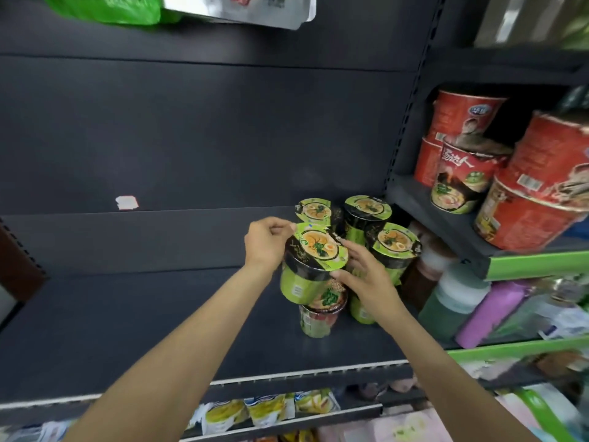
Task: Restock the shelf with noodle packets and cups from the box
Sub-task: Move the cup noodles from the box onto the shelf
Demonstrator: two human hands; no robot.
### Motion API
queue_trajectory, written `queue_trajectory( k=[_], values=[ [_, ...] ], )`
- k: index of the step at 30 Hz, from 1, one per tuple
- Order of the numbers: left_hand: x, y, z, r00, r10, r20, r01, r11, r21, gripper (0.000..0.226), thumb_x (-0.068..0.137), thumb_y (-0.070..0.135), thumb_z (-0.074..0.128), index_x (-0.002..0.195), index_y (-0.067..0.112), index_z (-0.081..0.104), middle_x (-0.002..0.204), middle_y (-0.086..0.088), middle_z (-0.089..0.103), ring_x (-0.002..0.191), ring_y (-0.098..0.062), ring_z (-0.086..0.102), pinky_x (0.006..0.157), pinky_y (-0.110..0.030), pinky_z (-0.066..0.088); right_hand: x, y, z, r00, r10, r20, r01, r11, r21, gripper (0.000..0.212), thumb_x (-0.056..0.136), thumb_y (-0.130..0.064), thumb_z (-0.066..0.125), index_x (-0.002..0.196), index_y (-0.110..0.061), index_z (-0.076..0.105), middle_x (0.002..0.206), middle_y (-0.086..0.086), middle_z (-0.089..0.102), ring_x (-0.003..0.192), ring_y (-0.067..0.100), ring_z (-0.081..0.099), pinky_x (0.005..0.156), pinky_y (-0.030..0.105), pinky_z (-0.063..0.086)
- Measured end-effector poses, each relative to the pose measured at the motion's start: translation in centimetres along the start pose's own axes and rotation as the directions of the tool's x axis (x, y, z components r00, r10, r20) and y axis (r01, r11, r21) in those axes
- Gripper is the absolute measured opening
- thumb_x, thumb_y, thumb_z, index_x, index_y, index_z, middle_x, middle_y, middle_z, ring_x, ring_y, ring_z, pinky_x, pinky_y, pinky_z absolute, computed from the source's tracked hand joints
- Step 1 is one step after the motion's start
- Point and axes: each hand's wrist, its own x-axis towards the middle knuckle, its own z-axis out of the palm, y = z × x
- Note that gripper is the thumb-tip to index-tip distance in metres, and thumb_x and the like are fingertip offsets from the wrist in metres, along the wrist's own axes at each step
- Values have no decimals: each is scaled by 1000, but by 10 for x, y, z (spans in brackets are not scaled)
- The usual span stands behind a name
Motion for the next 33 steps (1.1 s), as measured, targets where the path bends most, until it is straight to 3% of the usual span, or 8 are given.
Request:
queue_trajectory(
  k=[4, 7, 12, 16, 23, 26, 29, 33],
  values=[
    [2, -8, 9, 988, -110, 108, 121, 987, -103, 8, 86, 10, 66, 93, 14, 68, 98, -11, 70, 85, -22, 67, 78, -36, 57, 3, 1, -9, 1000, 5, -26, -5, 1000, -13, 51, 89, -11, 62, 137, -20, 45, 135, -3, 53, 126, 14, 48, 104, 35, 42],
    [1, -11, 14, 969, -163, 184, 188, 974, -128, 22, 86, 5, 65, 108, 4, 62, 104, -14, 65, 94, -23, 65, 77, -32, 57, 6, 1, -12, 998, 21, -56, -24, 999, -43, 49, 93, -6, 54, 139, -16, 42, 138, 2, 50, 126, 12, 48, 106, 32, 41],
    [-1, -25, 20, 965, -171, 202, 186, 981, -61, 30, 86, -1, 63, 115, 0, 60, 116, -19, 60, 104, -26, 62, 80, -29, 55, 6, 8, -11, 998, 18, -57, -38, 931, -364, 49, 95, -6, 51, 141, -12, 39, 139, 5, 43, 129, 16, 40, 107, 26, 32],
    [-2, -29, 22, 974, -147, 171, 146, 989, 16, 31, 85, 2, 65, 116, 5, 60, 114, -13, 61, 104, -23, 62, 81, -31, 54, 8, 5, -8, 999, 5, -40, -25, 857, -514, 46, 93, 1, 49, 138, -9, 45, 144, 6, 34, 134, 19, 35, 107, 18, 24],
    [-23, -10, -3, 987, 128, 96, -154, 922, 355, 24, 89, 16, 58, 112, 14, 63, 100, 1, 63, 89, -8, 57, 78, -19, 43, 3, -25, 7, 985, -174, -6, 135, 785, -605, 45, 89, -2, 52, 132, -15, 51, 133, -4, 43, 127, 12, 35, 99, 14, 24],
    [-41, -5, -36, 964, 253, 77, -257, 829, 497, 19, 91, 19, 51, 108, 20, 61, 104, 4, 61, 90, -12, 59, 80, -31, 51, -3, -44, 29, 973, -230, 36, 208, 788, -580, 39, 90, -4, 50, 127, -14, 55, 124, -2, 52, 119, 13, 44, 96, 17, 30],
    [-59, -6, -76, 935, 352, 52, -304, 713, 632, 19, 93, 20, 48, 110, 18, 58, 106, 4, 59, 95, -16, 58, 77, -35, 49, -9, -62, 66, 946, -302, 118, 314, 759, -571, 36, 89, -5, 50, 123, -14, 57, 114, 0, 58, 109, 16, 51, 94, 28, 41],
    [-73, -23, -147, 914, 406, -6, -278, 636, 719, 20, 94, 22, 48, 110, 17, 57, 104, 2, 61, 95, -19, 58, 73, -32, 44, -16, -87, 132, 919, -342, 196, 392, 737, -550, 31, 89, -8, 50, 118, -14, 59, 105, 2, 61, 101, 20, 55, 89, 37, 46]
  ],
)
